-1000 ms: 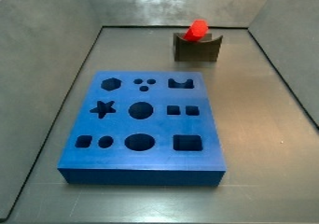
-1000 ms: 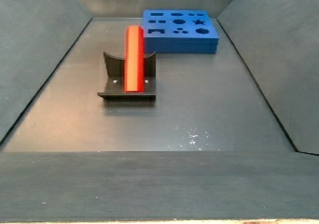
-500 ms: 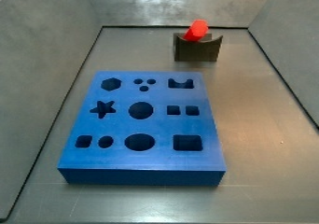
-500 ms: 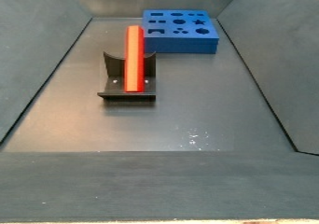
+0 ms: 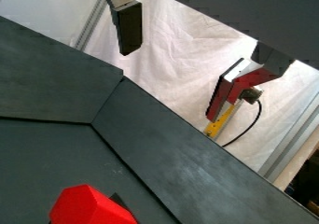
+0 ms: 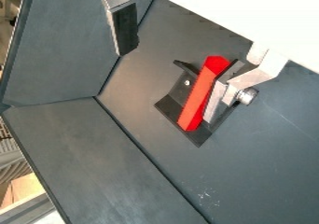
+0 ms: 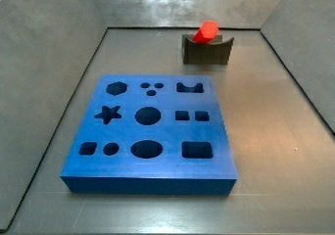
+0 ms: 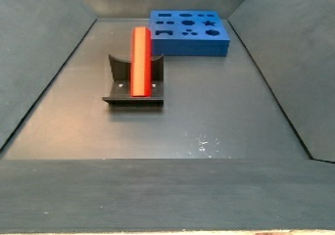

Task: Pick up the hexagon object. Move up. Place the hexagon object on the fixture. Regrasp the hexagon object. Move to above the board. Insert the hexagon object.
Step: Regrasp the hexagon object.

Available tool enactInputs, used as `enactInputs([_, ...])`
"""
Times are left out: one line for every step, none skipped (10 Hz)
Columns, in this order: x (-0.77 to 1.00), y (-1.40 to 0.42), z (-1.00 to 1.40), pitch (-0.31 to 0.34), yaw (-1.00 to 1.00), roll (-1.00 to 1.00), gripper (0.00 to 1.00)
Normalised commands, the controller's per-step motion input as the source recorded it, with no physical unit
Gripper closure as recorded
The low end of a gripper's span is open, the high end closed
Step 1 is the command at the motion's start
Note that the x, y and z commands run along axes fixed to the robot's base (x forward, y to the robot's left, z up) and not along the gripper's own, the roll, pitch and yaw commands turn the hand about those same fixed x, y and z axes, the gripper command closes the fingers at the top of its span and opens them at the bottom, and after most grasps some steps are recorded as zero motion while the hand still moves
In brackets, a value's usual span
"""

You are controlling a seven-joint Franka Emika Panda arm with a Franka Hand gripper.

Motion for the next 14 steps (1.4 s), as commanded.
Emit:
enactInputs([0.32,-0.06,-0.01,0.008,0.14,0.19,0.0])
enactInputs([0.31,-0.06,-0.02,0.01,0.13,0.19,0.0])
enactInputs([0.31,-0.06,-0.02,0.02,0.11,0.18,0.0])
enactInputs([0.3,-0.06,-0.02,0.026,0.1,0.17,0.0])
enactInputs([0.29,-0.05,-0.02,0.041,0.09,0.16,0.0])
enactInputs([0.29,-0.05,-0.02,0.049,0.09,0.15,0.0])
enactInputs([0.28,-0.05,-0.02,0.057,0.09,0.15,0.0])
enactInputs([0.27,-0.05,-0.02,0.061,0.09,0.14,0.0])
enactInputs([0.27,-0.05,-0.02,0.065,0.09,0.14,0.0])
enactInputs([0.27,-0.05,-0.02,0.067,0.09,0.14,0.0])
enactInputs([0.27,-0.05,-0.02,0.07,0.1,0.14,0.0])
enactInputs([0.27,-0.05,-0.02,0.071,0.1,0.14,0.0])
enactInputs([0.27,-0.05,-0.02,0.072,0.1,0.13,0.0])
enactInputs([0.26,-0.05,-0.02,0.072,0.1,0.13,0.0])
